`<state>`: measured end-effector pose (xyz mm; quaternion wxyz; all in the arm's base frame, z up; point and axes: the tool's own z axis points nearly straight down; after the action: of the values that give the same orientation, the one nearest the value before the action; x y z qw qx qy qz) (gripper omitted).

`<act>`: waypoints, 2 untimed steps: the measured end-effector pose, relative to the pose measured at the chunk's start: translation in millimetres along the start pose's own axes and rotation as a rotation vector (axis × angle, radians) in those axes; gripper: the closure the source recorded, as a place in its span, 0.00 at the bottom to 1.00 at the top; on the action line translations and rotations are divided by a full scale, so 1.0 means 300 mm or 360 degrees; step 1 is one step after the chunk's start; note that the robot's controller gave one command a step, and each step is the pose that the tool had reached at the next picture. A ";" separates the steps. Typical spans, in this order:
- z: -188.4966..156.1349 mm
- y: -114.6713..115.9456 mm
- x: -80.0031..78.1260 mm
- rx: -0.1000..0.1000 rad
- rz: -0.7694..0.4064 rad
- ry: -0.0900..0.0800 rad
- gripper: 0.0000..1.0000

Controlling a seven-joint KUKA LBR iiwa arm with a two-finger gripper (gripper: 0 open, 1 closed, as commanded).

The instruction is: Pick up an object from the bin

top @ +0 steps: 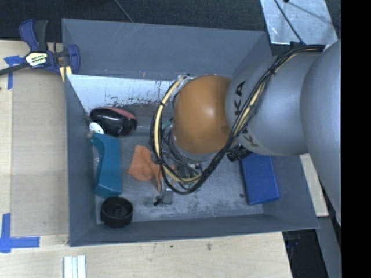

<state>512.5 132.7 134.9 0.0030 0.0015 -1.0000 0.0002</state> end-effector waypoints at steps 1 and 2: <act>-0.016 -0.003 -0.006 -0.0002 0.0007 -0.0013 1.00; -0.016 -0.003 -0.006 -0.0002 0.0007 -0.0013 0.00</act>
Offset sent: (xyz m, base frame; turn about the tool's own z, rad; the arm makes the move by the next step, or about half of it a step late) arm 0.0000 0.0000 0.0000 0.0000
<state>514.5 131.8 139.6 -0.0010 -0.0009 -1.0000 -0.0005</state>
